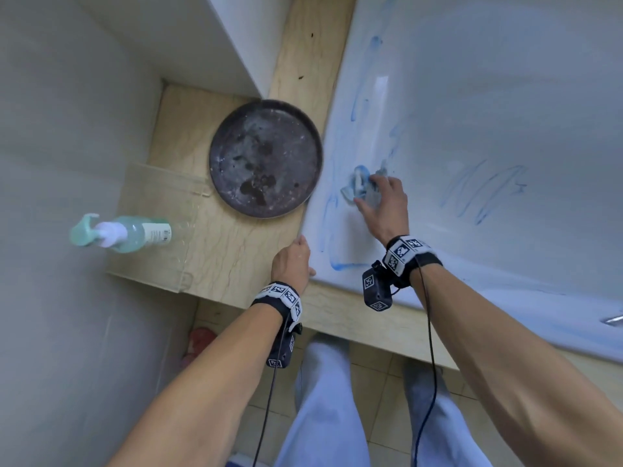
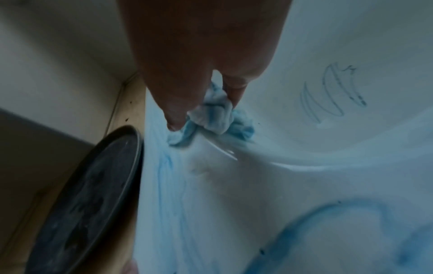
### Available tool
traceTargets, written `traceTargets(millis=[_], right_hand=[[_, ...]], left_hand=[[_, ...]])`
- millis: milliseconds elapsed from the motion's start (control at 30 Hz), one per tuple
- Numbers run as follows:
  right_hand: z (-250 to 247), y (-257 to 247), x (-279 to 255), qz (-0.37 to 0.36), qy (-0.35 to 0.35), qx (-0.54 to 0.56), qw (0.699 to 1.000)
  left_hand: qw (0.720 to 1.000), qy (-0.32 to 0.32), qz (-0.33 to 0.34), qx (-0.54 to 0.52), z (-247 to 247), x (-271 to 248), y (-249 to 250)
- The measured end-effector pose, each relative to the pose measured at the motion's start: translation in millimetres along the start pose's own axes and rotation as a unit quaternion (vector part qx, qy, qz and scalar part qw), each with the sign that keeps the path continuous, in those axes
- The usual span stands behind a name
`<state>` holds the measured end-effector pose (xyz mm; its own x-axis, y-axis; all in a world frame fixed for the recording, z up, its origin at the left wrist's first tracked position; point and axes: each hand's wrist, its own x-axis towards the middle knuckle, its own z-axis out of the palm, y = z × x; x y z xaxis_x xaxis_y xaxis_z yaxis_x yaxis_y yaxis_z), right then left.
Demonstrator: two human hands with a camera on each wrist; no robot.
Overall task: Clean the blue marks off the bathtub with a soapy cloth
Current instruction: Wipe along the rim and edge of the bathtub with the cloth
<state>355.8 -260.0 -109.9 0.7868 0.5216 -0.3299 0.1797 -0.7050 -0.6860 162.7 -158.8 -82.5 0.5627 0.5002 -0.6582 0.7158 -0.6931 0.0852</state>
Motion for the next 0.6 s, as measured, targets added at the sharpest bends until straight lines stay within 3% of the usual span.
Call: traceTargets(millis=[200, 367, 433, 533, 600], right_hand=[[9.5, 0.6, 12.4, -0.070, -0.005, -0.098, 0.993], [-19.7, -26.6, 81.9, -0.067, 0.167, -0.005, 0.984], [-22.6, -46.6, 111.8, -0.082, 0.189, 0.013, 0.978], [-9.4, -66.1, 145.0, -0.104, 0.103, -0.021, 0.989], [7.1, -69.7, 153.3, -0.115, 0.030, -0.101, 0.988]], left_hand=[[1.000, -0.006, 0.020, 0.018, 1.5, -1.1, 0.6], [0.999, -0.025, 0.024, 0.041, 2.6, 3.0, 0.5], [0.998, -0.032, 0.022, 0.043, 4.2, 5.7, 0.0], [0.998, -0.035, 0.024, 0.045, 4.8, 6.9, 0.0], [0.998, -0.034, 0.028, 0.046, 4.9, 6.0, -0.5]])
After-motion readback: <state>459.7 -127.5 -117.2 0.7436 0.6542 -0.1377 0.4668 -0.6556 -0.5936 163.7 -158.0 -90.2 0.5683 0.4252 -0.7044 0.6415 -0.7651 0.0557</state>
